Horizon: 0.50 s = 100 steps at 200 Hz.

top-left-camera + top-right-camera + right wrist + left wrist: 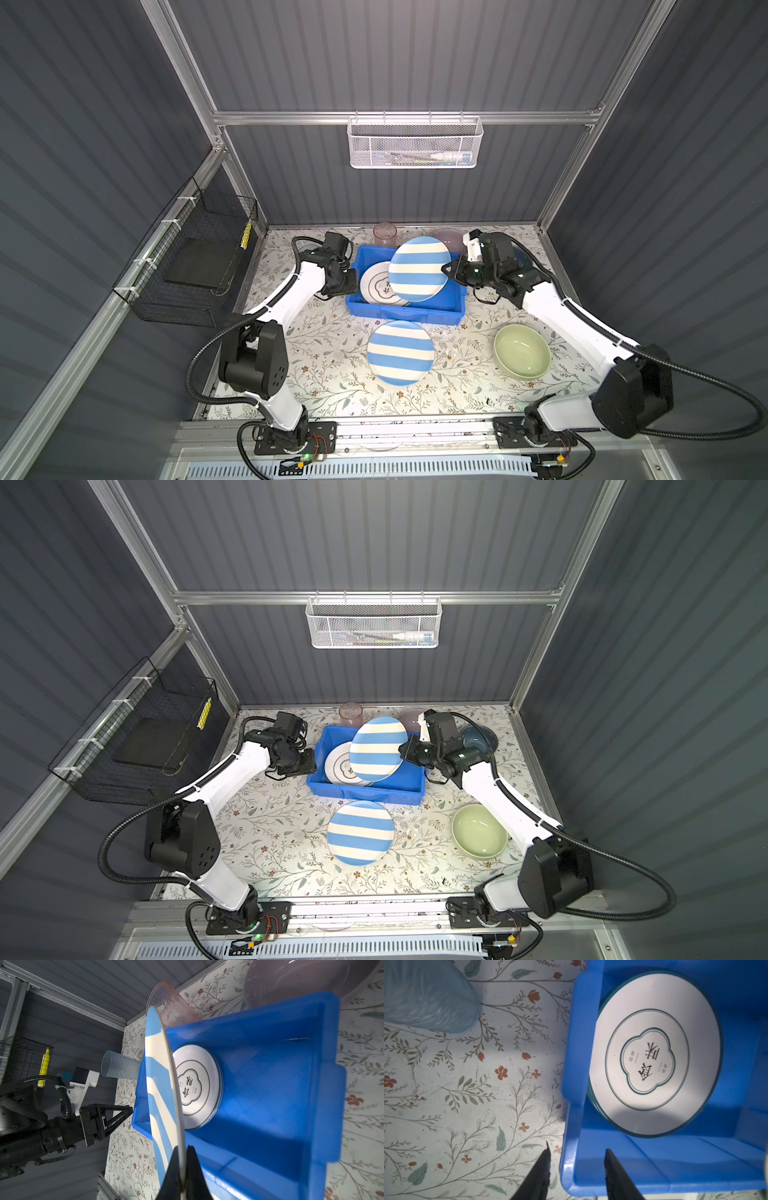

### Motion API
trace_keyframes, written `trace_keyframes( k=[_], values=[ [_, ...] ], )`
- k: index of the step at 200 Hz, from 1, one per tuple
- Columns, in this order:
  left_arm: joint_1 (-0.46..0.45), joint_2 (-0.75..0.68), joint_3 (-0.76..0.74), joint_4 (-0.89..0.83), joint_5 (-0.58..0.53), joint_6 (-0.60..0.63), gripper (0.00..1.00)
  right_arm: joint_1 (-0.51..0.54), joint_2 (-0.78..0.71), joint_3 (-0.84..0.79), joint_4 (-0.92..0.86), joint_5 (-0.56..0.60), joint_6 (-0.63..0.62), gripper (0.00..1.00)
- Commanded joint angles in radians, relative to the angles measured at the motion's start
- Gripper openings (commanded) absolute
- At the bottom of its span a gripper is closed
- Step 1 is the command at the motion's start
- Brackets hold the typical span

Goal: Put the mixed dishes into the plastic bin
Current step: 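Lift the blue-striped plate with both grippers and carry it over the bin, then lower the striped plate onto the cloud-emblem plate and open both grippers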

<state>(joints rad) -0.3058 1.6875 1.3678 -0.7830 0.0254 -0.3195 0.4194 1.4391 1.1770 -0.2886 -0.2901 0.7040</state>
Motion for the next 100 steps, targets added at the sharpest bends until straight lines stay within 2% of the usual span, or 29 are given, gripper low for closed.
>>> trace_keyframes(
  k=[1,31,100],
  values=[
    [0.018,0.031,0.037,0.003,0.018,0.042,0.42,-0.002,0.06,0.058,0.107,-0.035,0.022,0.04],
    [0.027,0.052,0.037,0.004,0.035,0.062,0.38,-0.001,0.172,0.095,0.145,-0.11,0.037,0.05],
    [0.028,0.064,0.013,0.013,0.084,0.057,0.3,0.012,0.321,0.092,0.246,-0.165,0.081,0.06]
  ],
)
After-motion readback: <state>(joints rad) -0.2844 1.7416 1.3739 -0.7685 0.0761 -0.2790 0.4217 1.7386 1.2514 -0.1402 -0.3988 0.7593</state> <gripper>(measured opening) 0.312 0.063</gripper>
